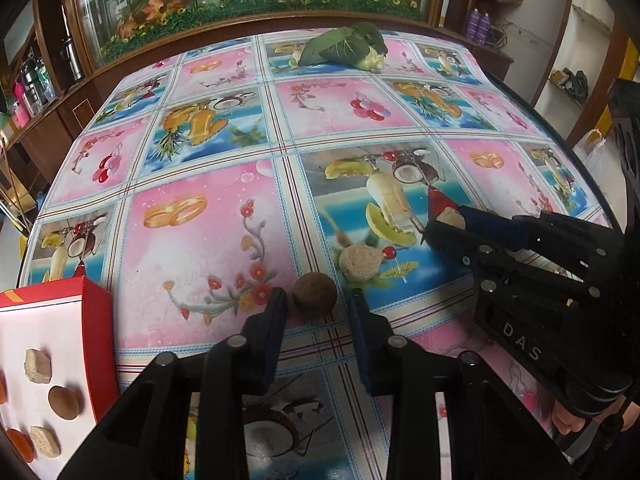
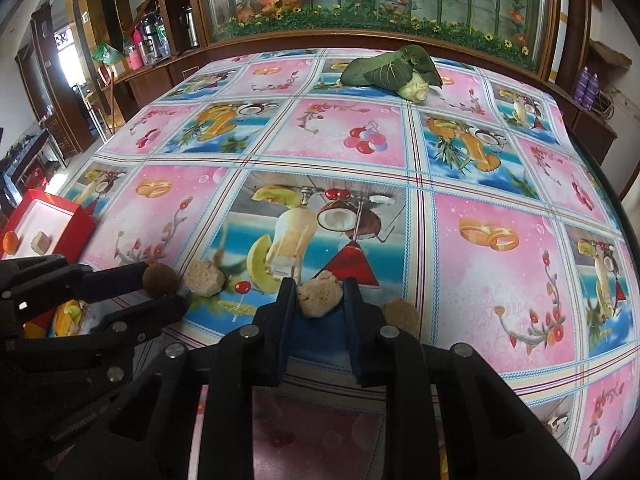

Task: Organize fruits
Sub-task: 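Grasp a beige cake with the right gripper while the left gripper grasps a brown kiwi, then carry the cake and kiwi over the tray and open both grippers, then move both open grippers back toward the remaining beige cakes on the table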

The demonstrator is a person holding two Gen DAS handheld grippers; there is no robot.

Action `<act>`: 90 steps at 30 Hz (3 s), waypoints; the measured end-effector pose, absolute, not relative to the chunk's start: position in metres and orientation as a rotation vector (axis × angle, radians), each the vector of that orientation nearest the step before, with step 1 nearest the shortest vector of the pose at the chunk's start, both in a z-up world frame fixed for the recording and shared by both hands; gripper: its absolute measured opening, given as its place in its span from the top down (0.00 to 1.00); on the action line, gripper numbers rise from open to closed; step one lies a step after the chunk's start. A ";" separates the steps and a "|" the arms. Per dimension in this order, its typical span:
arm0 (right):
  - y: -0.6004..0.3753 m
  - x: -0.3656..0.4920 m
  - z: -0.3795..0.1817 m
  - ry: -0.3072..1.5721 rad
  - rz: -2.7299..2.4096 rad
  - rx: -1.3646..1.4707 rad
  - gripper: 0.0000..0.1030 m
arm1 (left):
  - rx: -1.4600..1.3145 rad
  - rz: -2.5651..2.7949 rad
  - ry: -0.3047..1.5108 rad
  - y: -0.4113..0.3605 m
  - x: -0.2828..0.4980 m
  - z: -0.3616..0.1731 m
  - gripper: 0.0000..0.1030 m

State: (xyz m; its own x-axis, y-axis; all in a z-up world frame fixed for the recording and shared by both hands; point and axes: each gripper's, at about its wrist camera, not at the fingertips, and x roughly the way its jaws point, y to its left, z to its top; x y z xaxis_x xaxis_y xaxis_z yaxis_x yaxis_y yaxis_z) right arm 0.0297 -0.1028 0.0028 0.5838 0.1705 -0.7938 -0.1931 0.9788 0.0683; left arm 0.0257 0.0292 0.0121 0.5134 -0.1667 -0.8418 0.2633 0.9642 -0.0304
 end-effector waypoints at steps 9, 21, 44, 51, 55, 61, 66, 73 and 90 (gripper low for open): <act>-0.108 0.022 0.013 0.892 0.237 0.048 0.75 | 0.066 -0.246 0.959 0.036 0.015 0.024 0.80; -0.050 -0.016 0.041 0.770 0.377 0.083 0.75 | -0.011 -0.163 0.813 0.101 -0.057 0.077 0.80; 0.168 -0.123 0.055 0.806 0.790 -0.183 0.75 | -0.060 0.296 0.817 0.304 -0.149 0.066 0.80; 0.186 -0.128 0.033 0.877 0.790 -0.232 0.75 | -0.066 0.288 0.859 0.317 -0.149 0.050 0.80; 0.188 -0.127 0.025 0.906 0.779 -0.242 0.75 | -0.063 0.277 0.887 0.319 -0.146 0.042 0.80; 0.193 -0.124 0.017 0.936 0.765 -0.248 0.75 | -0.051 0.277 0.920 0.324 -0.146 0.034 0.80; 0.193 -0.121 0.013 0.959 0.758 -0.244 0.75 | -0.044 0.283 0.943 0.327 -0.146 0.029 0.79; 0.195 -0.121 0.014 0.976 0.762 -0.260 0.75 | -0.031 0.310 0.964 0.327 -0.144 0.028 0.67; 0.078 -0.095 0.076 0.824 0.628 -0.013 0.62 | 0.053 0.226 0.789 0.246 -0.140 0.097 0.37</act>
State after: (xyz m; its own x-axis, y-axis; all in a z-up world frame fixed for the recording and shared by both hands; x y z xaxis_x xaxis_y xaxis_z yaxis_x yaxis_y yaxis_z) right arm -0.0955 0.0782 0.0759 0.5096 0.5169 -0.6878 -0.5267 0.8195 0.2256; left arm -0.1396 0.2458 0.0968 0.6817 0.2211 -0.6974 -0.1817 0.9745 0.1315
